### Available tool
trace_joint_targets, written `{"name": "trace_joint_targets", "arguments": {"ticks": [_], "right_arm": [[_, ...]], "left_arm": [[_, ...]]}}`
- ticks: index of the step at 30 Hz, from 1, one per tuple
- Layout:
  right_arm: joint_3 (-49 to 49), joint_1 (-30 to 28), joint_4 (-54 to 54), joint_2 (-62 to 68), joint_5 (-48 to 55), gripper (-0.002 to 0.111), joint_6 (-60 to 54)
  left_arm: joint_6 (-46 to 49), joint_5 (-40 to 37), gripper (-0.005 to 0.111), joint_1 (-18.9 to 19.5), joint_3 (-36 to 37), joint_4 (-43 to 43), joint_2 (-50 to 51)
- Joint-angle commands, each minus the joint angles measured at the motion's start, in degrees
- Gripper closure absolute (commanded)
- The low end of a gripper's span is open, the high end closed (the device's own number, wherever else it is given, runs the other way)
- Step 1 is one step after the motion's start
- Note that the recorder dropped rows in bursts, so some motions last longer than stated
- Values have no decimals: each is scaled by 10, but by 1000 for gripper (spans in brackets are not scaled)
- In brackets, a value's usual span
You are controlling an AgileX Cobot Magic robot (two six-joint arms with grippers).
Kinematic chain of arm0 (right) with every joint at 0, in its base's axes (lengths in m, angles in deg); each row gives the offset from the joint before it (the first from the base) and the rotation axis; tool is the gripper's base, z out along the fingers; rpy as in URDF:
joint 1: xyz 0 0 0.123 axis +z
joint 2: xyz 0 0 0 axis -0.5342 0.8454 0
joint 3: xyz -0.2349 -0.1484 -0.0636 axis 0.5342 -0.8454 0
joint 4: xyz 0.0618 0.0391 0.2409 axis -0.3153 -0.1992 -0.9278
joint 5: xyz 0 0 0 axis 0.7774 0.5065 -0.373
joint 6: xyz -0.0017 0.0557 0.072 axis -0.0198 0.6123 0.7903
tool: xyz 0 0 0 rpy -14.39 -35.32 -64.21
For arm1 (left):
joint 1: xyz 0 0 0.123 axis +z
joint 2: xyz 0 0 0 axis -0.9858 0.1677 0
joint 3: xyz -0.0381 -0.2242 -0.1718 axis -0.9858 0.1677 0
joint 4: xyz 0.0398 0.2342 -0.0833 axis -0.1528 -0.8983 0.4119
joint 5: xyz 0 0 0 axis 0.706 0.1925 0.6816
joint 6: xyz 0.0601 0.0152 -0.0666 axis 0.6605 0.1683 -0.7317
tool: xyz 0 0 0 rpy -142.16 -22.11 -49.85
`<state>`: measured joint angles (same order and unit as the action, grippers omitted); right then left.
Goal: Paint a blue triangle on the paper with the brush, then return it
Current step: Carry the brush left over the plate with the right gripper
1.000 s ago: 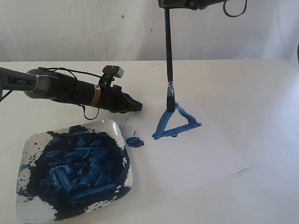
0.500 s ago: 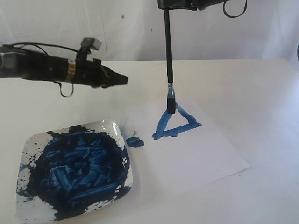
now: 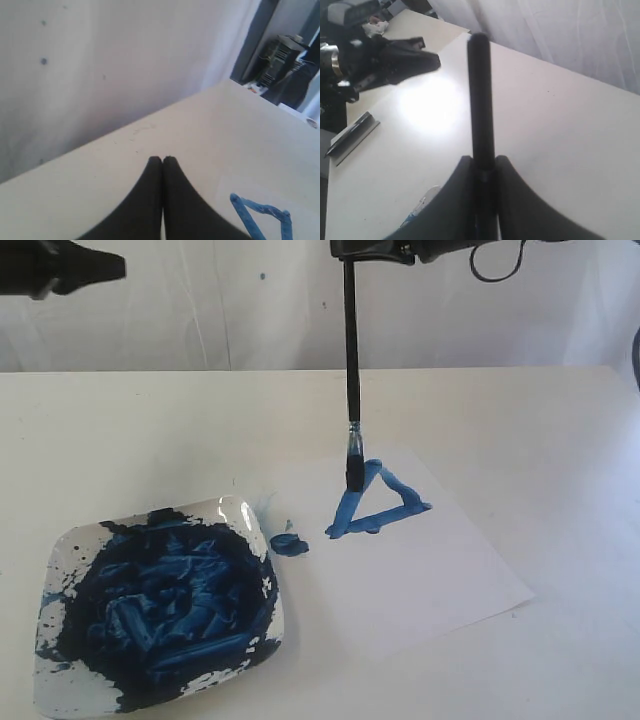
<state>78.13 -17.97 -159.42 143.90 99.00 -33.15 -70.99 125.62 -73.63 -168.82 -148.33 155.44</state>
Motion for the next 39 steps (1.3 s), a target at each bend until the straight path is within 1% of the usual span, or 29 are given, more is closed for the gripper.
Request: {"name": "trace_joint_targets", "arguments": {"ticks": [1, 7, 11, 18, 25, 29, 34, 39], "right_arm": [[-1, -7, -24, 19, 22, 108, 0], [-1, -7, -69, 40, 28, 108, -27], [-1, -7, -125, 63, 28, 108, -28], [-1, -7, -156, 94, 28, 108, -26], [-1, -5, -212, 117, 28, 108, -25], [-1, 4, -213, 129, 28, 108, -22], [-1, 16, -213, 139, 28, 108, -22], [-1, 16, -213, 149, 28, 108, -6]], "left_arm": [[-25, 7, 107, 47, 0, 0, -47], [-40, 7, 107, 101, 0, 0, -93], [-71, 7, 107, 137, 0, 0, -124], [-96, 7, 107, 183, 0, 0, -167], [-126, 7, 107, 212, 0, 0, -201], [-145, 7, 107, 228, 0, 0, -219], [-147, 7, 107, 234, 0, 0, -237], [-149, 7, 107, 234, 0, 0, -246]]}}
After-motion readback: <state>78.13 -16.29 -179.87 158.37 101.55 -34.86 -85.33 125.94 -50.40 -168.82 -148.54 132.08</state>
